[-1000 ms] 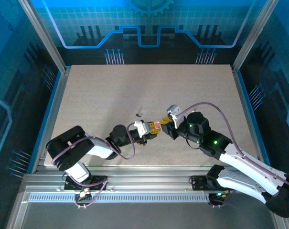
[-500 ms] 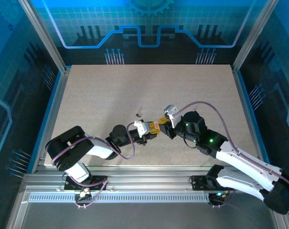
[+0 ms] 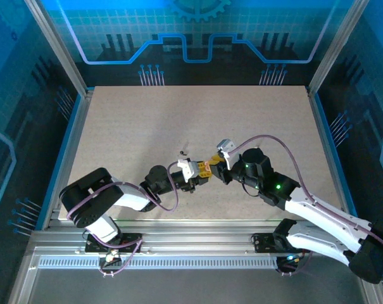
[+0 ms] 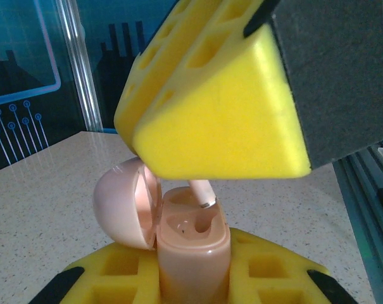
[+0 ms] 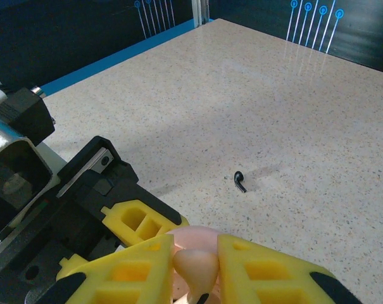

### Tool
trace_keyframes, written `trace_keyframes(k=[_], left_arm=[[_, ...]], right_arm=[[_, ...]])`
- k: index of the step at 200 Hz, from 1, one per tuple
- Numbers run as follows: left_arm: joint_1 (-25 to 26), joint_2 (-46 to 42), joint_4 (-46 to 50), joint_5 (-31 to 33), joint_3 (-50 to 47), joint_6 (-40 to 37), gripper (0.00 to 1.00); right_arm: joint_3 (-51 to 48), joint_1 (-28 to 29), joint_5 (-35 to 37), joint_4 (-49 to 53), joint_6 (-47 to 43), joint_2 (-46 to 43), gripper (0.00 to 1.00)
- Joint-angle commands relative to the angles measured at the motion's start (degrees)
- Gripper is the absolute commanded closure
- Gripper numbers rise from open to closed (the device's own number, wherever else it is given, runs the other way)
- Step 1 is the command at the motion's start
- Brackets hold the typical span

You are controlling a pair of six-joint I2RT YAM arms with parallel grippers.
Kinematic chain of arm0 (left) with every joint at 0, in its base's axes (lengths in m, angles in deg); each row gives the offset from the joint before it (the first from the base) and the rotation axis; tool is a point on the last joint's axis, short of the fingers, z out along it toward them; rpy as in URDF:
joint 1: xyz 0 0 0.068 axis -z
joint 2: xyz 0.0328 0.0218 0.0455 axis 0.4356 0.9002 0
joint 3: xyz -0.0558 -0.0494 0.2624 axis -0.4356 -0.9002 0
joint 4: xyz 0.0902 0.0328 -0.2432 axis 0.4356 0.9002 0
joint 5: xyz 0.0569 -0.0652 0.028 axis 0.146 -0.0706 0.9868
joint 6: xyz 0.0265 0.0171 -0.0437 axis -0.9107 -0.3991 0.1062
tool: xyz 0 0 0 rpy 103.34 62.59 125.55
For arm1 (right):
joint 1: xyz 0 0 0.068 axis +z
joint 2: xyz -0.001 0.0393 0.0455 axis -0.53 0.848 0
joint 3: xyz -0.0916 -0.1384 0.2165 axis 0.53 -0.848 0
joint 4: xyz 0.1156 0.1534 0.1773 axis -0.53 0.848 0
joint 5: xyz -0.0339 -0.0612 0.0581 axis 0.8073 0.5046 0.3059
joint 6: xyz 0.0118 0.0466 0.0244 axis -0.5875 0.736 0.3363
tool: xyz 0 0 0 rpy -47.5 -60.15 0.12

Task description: Insert the wireless bluetooth earbuds into the charging case

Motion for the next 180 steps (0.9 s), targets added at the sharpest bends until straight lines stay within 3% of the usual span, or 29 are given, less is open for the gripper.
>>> trace_keyframes(k=[1, 180], left_arm=[[0.5, -1.9, -2.4, -1.3, 1.6, 1.0, 0.83], [0.6, -3.4, -2.5, 0.6, 2.8, 4.6, 0.82]], right_arm=[[-1.0, 0.3, 0.2, -0.1, 0.5, 0.1, 0.76], [-3.2, 0.4, -1.3, 2.3, -1.2, -0.8, 0.77]])
